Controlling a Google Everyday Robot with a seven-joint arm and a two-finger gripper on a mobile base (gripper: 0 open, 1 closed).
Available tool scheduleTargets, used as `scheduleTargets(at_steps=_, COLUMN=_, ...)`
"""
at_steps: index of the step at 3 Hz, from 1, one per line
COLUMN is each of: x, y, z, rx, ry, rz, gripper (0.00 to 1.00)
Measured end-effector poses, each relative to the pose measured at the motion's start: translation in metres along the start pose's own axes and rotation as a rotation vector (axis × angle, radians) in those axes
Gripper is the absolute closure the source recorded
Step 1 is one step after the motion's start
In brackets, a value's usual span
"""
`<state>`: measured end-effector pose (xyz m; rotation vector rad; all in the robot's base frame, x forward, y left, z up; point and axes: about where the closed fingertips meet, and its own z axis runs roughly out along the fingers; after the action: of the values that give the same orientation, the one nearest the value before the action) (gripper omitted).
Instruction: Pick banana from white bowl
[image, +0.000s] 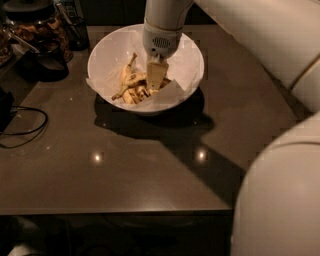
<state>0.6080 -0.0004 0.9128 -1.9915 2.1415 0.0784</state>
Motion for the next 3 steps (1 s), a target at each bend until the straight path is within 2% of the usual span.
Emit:
scheduleTargets(at_steps=1, x=0.001, y=0.030, z=-0.028, rx=0.060, ry=-0.003, rz=-0.023, gripper=1.00)
scheduleTargets(at_steps=2, x=0.001, y=0.030, z=-0.028, rx=0.060, ry=-0.003, rz=-0.023, gripper=1.00)
scheduleTargets(at_steps=3, x=-0.001, y=0.054, z=-0.047, rx=0.102, ry=-0.014, rz=-0.057, gripper=1.00)
